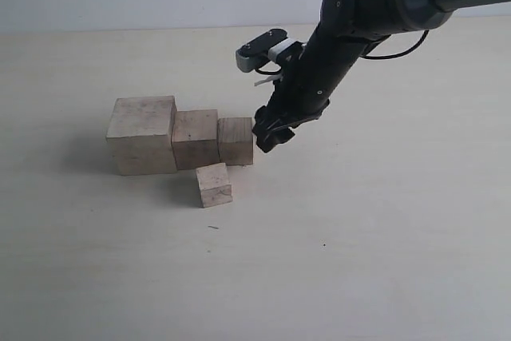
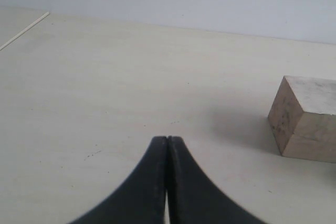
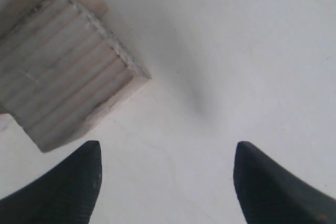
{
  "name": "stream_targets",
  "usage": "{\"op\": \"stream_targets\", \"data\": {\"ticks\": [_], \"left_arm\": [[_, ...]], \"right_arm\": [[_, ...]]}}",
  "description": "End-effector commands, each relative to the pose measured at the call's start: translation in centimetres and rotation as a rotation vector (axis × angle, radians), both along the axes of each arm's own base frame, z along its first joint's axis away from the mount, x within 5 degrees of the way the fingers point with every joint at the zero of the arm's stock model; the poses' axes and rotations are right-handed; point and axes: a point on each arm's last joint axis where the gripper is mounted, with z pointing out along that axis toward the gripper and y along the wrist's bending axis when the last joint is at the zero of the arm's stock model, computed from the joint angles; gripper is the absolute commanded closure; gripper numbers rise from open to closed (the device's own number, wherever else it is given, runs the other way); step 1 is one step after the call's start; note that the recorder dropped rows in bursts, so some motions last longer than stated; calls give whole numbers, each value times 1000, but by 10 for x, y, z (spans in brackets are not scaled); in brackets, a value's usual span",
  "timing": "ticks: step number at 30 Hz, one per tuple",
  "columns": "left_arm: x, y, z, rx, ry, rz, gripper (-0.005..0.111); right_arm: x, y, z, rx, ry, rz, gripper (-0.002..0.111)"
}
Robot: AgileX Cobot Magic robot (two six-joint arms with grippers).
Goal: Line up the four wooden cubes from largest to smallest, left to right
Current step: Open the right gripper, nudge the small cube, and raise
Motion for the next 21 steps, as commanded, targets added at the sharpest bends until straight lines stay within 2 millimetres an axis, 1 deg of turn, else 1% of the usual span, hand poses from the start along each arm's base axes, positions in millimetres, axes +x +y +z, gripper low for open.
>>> {"op": "stream_targets", "data": {"ticks": [1,5,6,7,8,9,12,13,14,16,17,19,20,21], "left_arm": [[0,0,1,-1,-17,-5,107],[0,0,1,-1,-17,-5,107],[0,0,1,-1,-17,-5,107],[0,0,1,-1,-17,-5,107],[0,0,1,-1,-17,-5,107],[0,0,1,-1,-17,-5,107],[0,0,1,-1,-17,-5,107],[0,0,1,-1,-17,-5,107],[0,0,1,-1,-17,-5,107],[0,0,1,-1,-17,-5,107],[0,0,1,-1,-17,-5,107],[0,0,1,-1,-17,-5,107],[0,0,1,-1,-17,-5,107],[0,0,1,-1,-17,-5,107]], "right_arm": [[1,-9,27,-69,-85,9,41],[-4,-14,56,-50,-84,-89,41],[-6,-15,62,-43,-71,-111,43],[-10,-16,70,-33,-47,-144,46],[-14,-17,76,-17,-17,-176,53],[-18,-17,83,4,11,-201,61],[-28,-18,100,42,59,-208,95],[-30,-17,105,57,67,-204,105],[-32,-17,109,74,75,-207,108],[-37,-17,117,107,118,-259,108],[-40,-15,121,119,149,-303,108],[-50,-9,127,115,164,-338,108],[-69,6,130,92,151,-349,108],[-78,12,130,85,137,-347,108]]}}
